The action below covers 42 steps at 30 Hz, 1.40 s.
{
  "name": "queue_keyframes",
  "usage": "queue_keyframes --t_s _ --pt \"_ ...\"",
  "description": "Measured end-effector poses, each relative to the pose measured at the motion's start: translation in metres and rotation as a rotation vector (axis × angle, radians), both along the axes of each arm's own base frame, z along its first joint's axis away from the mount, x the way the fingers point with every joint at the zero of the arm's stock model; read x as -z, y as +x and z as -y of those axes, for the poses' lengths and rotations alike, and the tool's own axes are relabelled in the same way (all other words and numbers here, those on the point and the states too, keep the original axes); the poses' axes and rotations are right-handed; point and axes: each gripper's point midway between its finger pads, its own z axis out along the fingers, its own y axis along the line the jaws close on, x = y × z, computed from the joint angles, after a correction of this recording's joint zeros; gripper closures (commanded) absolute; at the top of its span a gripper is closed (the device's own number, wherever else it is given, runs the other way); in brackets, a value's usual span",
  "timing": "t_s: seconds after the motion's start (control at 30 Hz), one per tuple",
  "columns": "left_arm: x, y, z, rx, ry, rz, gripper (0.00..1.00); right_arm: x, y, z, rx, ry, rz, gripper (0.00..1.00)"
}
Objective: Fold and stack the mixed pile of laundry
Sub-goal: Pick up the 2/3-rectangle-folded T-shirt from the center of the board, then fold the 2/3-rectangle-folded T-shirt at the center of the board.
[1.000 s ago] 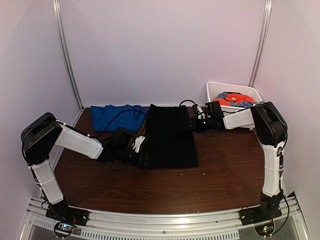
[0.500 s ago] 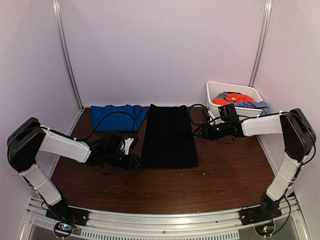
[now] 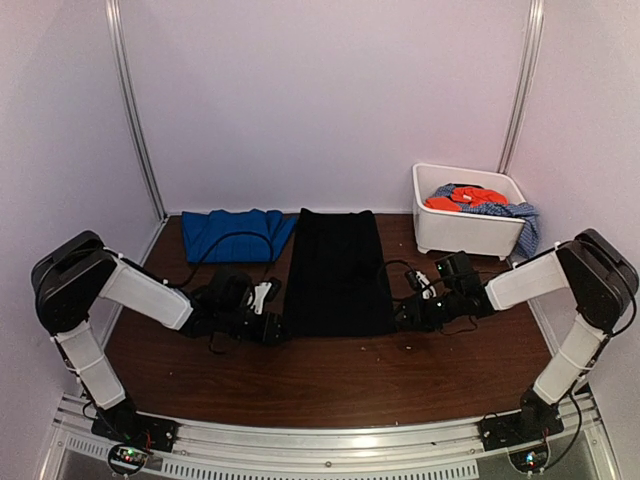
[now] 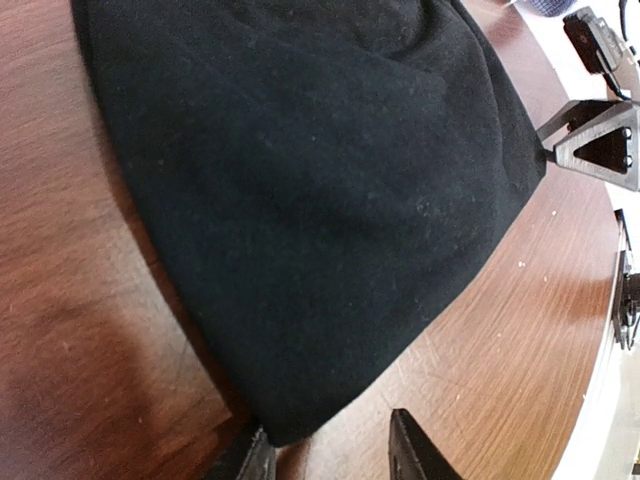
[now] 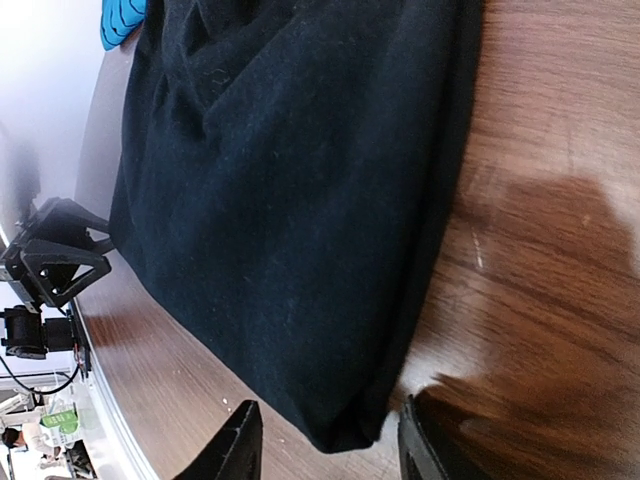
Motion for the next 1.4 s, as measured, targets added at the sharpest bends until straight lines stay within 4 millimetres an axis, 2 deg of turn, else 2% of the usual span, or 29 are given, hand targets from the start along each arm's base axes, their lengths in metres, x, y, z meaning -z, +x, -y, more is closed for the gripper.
queue_keyframes --t_s 0.1,0.17,0.27,0.3,0.43,0.5,0.6,0.7,0.8,0.9,1.03,1.1,1.17,1.27,1.4 --pt "0.001 0.003 0.004 0.002 -0.009 0.004 0.72 0.001 0.001 -0.005 -0.009 0.016 0.011 0.60" --pt "0.002 0.005 0.006 0.003 -0.013 0.004 0.80 0.003 0.002 -0.009 -0.012 0.033 0.009 0.68" --pt "0.005 0.007 0.008 0.004 -0.013 0.000 0.99 0.005 0.002 -0.015 -0.017 0.056 0.006 0.95" --pt "0.006 0.006 0.008 0.007 -0.011 -0.003 1.00 0.008 0.000 -0.016 -0.013 0.060 -0.006 1.00" --pt "0.006 0.001 0.009 0.018 -0.010 -0.011 1.00 0.010 -0.012 -0.014 -0.019 0.059 -0.021 1.00" --pt "0.002 -0.009 0.008 0.031 -0.008 -0.008 1.00 0.002 -0.022 -0.013 -0.024 0.061 -0.013 1.00" --pt "-0.012 -0.037 0.009 0.071 -0.020 0.007 1.00 -0.020 -0.041 -0.016 -0.048 0.078 0.020 1.00" --pt "-0.034 -0.082 0.011 0.142 -0.035 0.027 1.00 -0.043 -0.073 -0.021 -0.089 0.118 0.053 1.00" --pt "-0.059 -0.120 0.011 0.205 -0.073 0.045 1.00 -0.057 -0.108 -0.022 -0.115 0.152 0.043 1.00" --pt "-0.087 -0.133 0.003 0.200 -0.115 0.066 1.00 -0.076 -0.130 -0.018 -0.111 0.181 0.040 1.00" --pt "-0.118 -0.122 -0.009 0.126 -0.118 0.121 1.00 -0.113 -0.123 -0.014 -0.061 0.199 0.092 1.00" --pt "-0.129 -0.111 -0.010 0.090 -0.100 0.143 1.00 -0.131 -0.109 -0.019 -0.043 0.188 0.115 1.00" --pt "-0.138 -0.091 -0.011 0.038 -0.075 0.165 1.00 -0.143 -0.086 -0.023 -0.022 0.164 0.140 1.00" --pt "-0.146 -0.052 -0.016 -0.047 -0.043 0.195 1.00 -0.146 -0.049 -0.024 0.018 0.125 0.158 1.00" --pt "-0.150 0.001 -0.023 -0.130 0.009 0.222 1.00 -0.138 -0.005 -0.024 0.050 0.076 0.156 1.00"
